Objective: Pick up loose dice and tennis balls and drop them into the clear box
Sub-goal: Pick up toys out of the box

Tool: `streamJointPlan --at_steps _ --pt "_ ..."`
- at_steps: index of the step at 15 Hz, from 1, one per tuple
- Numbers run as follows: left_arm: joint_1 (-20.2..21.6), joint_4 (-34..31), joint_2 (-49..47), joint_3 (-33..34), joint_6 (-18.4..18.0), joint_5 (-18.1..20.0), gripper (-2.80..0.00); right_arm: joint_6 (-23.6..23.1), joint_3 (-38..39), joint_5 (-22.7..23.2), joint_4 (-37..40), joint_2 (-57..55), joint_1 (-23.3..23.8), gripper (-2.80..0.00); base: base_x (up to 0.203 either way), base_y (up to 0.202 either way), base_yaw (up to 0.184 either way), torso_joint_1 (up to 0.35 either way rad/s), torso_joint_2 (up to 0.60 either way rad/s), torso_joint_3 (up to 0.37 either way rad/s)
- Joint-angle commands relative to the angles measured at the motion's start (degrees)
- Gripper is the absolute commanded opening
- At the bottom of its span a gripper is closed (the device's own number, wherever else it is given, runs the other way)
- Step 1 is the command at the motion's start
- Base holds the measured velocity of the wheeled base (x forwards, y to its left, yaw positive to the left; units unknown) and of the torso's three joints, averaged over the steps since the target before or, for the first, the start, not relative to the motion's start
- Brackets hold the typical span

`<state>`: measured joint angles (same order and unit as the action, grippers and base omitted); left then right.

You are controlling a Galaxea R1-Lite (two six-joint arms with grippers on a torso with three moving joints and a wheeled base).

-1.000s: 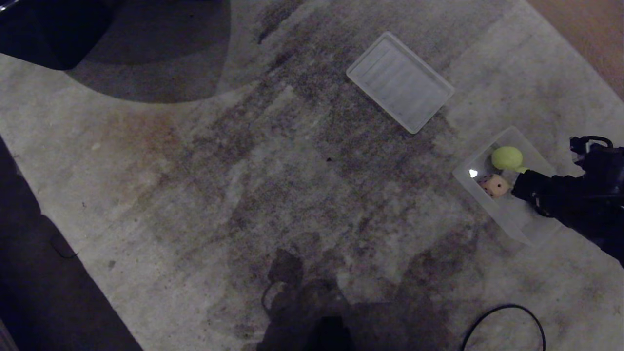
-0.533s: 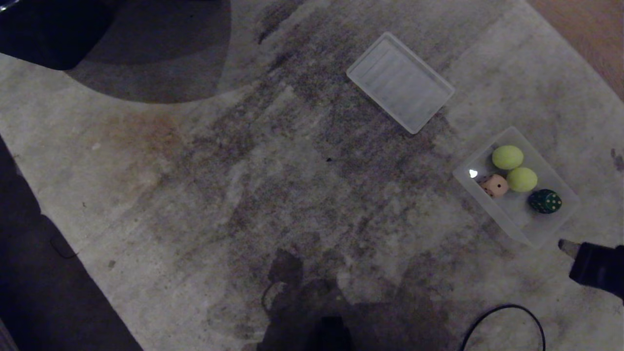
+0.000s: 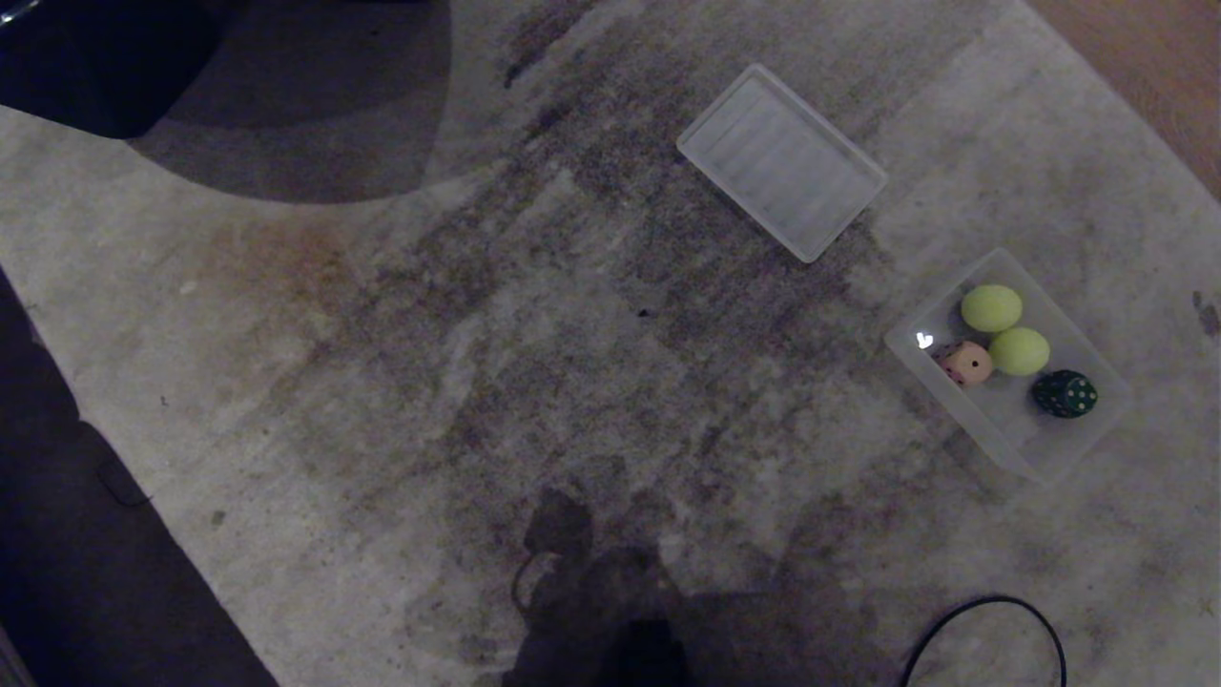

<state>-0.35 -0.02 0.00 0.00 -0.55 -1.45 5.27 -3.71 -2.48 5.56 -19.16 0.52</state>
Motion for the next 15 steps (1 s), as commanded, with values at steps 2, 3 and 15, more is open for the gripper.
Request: streamJointPlan --at_steps 2,3,15 --pt "0.00 0.02 -0.09 0.09 0.02 -0.04 -2.80 -1.52 1.42 1.27 0.01 9.80 -0.37 -2.80 0.000 0.000 0.000 0.000 0.00 0.000" --pt "0.00 0.02 -0.09 0.09 0.02 -0.04 -2.80 -1.87 1.39 1.71 0.12 12.40 -0.71 -2.80 0.000 0.000 0.000 0.000 0.00 0.000" --pt "0.00 0.02 -0.09 0.09 -0.07 -0.04 -2.80 -1.75 1.33 2.13 0.16 19.07 -1.05 -2.80 0.000 0.000 0.000 0.000 0.00 0.000"
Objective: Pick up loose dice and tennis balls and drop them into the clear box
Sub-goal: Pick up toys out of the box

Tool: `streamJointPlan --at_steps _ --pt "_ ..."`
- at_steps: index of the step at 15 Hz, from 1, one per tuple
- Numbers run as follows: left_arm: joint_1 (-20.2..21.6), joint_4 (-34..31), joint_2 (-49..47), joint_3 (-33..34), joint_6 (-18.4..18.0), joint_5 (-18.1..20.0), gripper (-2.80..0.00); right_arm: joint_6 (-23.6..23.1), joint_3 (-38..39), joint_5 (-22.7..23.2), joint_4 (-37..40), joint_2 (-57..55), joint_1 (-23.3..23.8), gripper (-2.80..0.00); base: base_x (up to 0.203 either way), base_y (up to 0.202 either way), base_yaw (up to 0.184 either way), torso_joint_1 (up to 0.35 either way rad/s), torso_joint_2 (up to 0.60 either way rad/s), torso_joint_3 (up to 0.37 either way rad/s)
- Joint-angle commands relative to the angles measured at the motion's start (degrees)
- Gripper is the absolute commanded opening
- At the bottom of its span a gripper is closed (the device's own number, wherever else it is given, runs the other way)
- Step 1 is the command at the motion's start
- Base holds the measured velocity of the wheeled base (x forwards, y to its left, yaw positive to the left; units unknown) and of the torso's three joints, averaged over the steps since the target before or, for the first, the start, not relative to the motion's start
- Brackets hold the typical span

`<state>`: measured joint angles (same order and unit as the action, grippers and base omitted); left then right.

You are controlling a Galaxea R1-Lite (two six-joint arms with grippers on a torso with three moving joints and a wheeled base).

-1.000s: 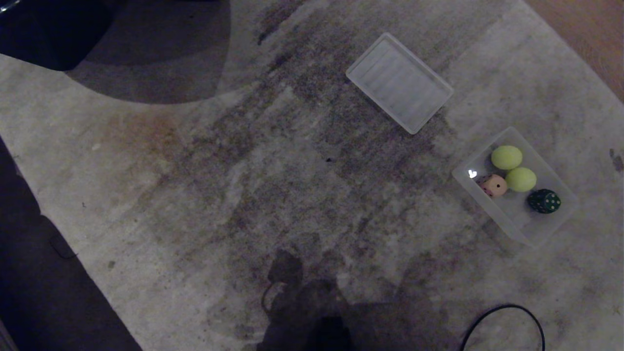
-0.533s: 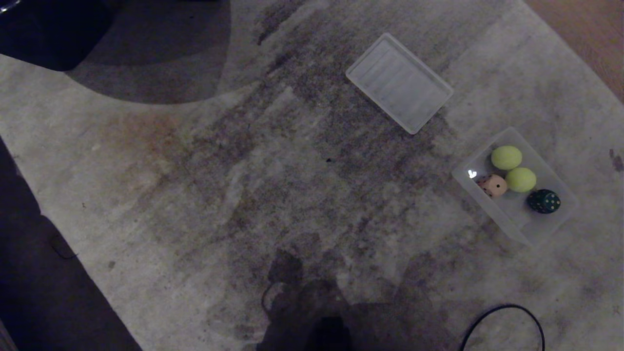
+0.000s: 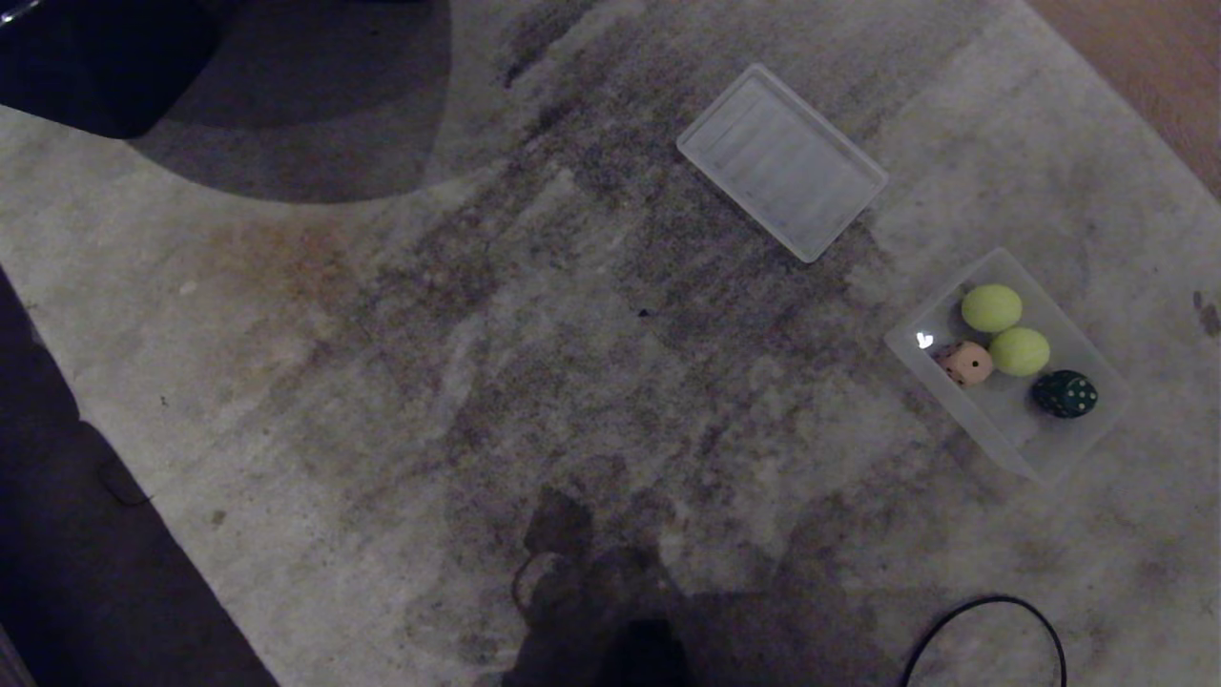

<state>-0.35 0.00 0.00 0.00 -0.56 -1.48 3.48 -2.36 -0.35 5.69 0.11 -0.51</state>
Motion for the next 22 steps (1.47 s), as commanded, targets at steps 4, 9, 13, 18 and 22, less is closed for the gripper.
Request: streamJointPlan --at_steps 4,9,13,18,22 --pt "0.00 0.00 -0.09 0.09 0.38 -0.37 -2.80 0.12 -0.01 0.00 0.02 -0.13 -0.02 -2.80 0.000 0.000 0.000 0.000 0.00 0.000" --pt "0.00 -0.06 -0.09 0.09 0.73 -0.46 -2.80 -0.05 -0.01 0.00 0.02 -0.11 -0.02 -2.80 0.000 0.000 0.000 0.001 0.00 0.067" --pt "0.00 -0.09 -0.09 0.09 0.73 -0.46 -2.80 -0.01 0.08 0.00 0.02 -0.17 -0.02 -2.80 0.000 0.000 0.000 0.003 0.00 0.199" --pt "0.00 0.00 -0.09 0.09 0.82 -0.46 -2.80 -0.05 -0.01 0.00 0.02 -0.19 -0.02 -2.80 0.000 0.000 0.000 0.005 0.00 0.203" --pt "0.00 0.00 -0.09 0.09 0.82 -0.46 -2.80 -0.02 -0.01 0.00 0.02 -0.12 -0.02 -2.80 0.000 0.000 0.000 0.002 0.00 0.198"
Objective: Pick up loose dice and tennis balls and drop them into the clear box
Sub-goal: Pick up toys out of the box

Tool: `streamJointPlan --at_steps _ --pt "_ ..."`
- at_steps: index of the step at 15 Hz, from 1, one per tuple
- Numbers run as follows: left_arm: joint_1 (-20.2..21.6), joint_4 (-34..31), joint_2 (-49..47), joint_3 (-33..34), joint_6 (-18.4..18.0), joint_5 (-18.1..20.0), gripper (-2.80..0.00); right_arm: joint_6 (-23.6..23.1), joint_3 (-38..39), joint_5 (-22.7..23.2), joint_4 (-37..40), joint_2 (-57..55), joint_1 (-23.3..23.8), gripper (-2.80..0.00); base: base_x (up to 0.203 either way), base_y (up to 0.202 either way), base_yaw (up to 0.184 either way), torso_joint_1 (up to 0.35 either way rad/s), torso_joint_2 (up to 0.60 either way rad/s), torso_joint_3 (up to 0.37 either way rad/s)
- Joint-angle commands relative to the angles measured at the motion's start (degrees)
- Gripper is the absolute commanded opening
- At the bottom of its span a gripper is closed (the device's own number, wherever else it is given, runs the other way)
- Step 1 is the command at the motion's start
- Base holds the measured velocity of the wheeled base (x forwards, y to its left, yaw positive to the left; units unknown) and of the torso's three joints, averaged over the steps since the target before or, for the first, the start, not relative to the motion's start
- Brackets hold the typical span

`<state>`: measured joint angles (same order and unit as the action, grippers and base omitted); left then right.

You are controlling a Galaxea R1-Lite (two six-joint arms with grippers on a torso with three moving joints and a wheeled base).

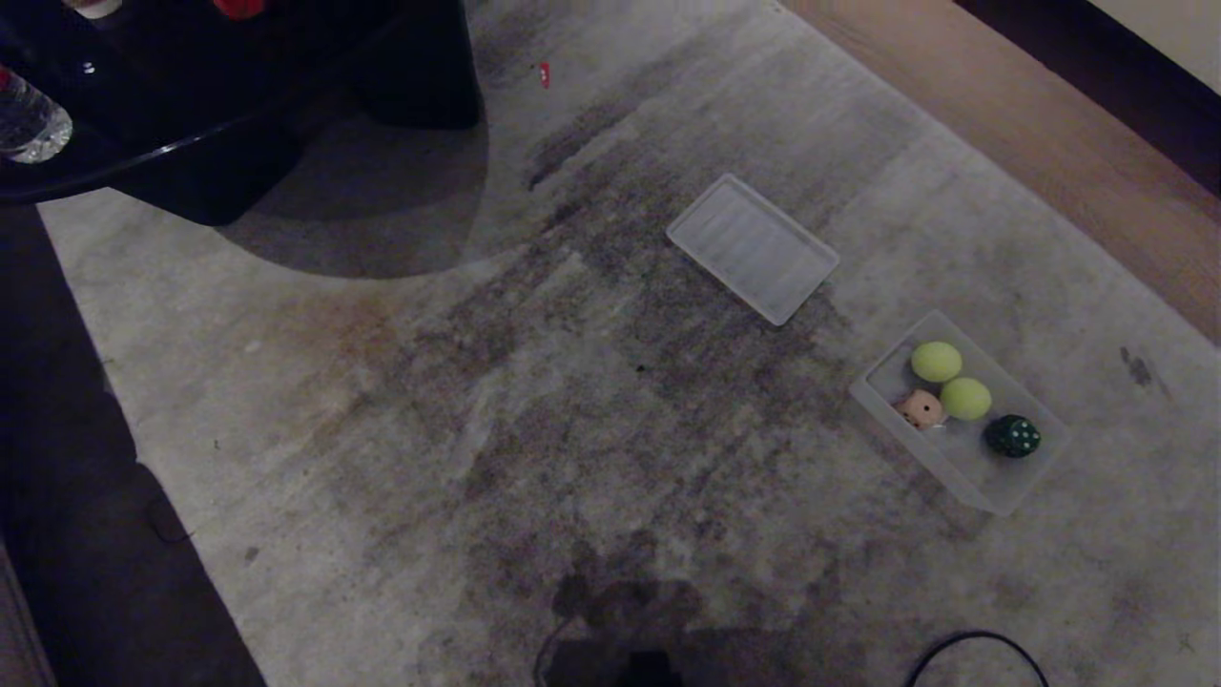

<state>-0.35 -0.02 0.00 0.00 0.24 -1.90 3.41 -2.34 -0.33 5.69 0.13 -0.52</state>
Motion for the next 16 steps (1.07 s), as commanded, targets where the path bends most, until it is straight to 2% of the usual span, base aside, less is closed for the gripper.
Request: streamJointPlan --at_steps 1,16 --pt "0.00 0.02 -0.09 0.09 0.02 -0.03 -2.80 0.02 -0.03 -0.02 0.02 -0.22 0.00 -2.80 0.000 0.000 0.000 0.005 0.00 0.195" --pt "0.00 0.02 -0.09 0.09 0.11 -0.03 -2.80 0.01 -0.03 -0.02 0.03 -0.22 0.00 -2.80 0.000 0.000 0.000 0.002 0.00 0.202"
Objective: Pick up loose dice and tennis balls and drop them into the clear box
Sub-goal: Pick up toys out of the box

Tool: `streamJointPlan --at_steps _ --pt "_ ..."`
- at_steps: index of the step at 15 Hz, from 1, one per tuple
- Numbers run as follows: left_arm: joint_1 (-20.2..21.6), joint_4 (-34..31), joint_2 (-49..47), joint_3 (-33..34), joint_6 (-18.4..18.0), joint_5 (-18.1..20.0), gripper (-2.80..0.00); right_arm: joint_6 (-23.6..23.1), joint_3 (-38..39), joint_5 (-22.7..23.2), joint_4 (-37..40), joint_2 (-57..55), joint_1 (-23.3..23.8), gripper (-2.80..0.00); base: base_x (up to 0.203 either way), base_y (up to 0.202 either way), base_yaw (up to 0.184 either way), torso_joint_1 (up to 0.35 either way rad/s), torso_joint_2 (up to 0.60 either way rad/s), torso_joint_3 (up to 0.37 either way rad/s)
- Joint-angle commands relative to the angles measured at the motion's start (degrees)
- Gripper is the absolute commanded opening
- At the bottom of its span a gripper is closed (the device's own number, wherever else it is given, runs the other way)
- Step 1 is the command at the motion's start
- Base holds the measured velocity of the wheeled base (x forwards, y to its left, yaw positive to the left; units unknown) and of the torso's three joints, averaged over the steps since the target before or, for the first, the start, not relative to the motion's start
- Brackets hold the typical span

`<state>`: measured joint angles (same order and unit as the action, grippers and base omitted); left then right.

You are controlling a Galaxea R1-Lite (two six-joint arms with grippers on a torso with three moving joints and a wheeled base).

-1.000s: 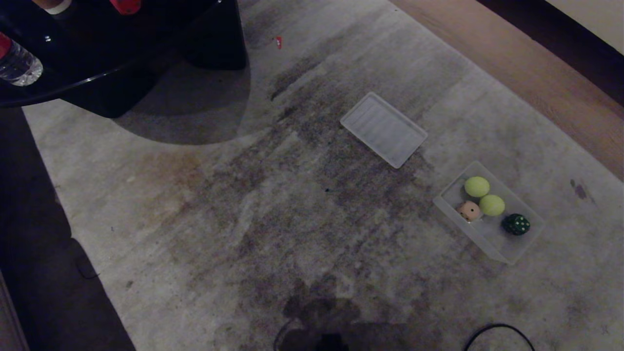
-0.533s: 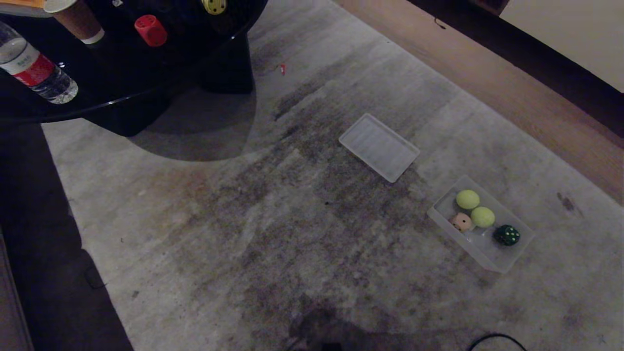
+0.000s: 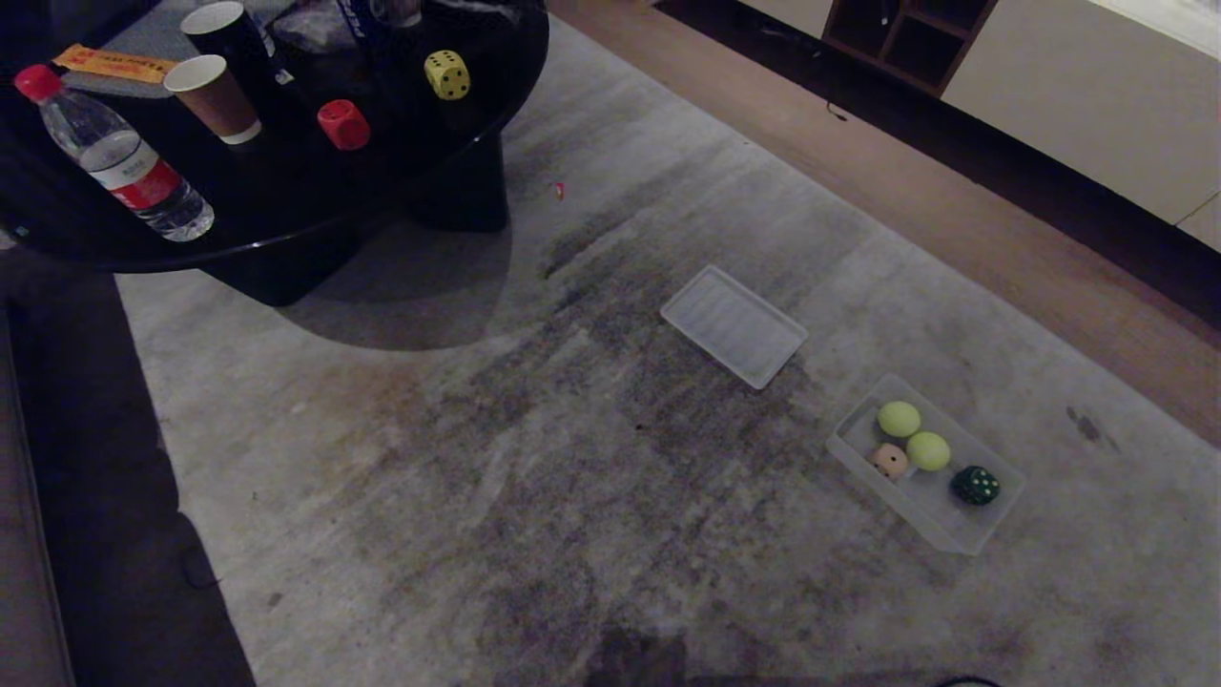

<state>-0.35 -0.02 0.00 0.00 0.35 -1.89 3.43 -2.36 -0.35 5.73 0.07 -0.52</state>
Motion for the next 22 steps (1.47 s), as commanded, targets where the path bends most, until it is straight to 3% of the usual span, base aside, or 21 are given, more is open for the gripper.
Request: streamJointPlan --at_steps 1,22 --pt "0.00 0.02 -0.09 0.09 0.00 -0.04 -2.80 0.12 -0.01 0.00 -0.02 -0.16 0.00 -2.80 0.000 0.000 0.000 -0.001 0.00 0.205" --pt "0.00 0.02 -0.09 0.09 0.17 -0.04 -2.80 0.17 -0.01 0.00 -0.02 -0.16 0.00 -2.80 0.000 0.000 0.000 0.003 0.00 0.202"
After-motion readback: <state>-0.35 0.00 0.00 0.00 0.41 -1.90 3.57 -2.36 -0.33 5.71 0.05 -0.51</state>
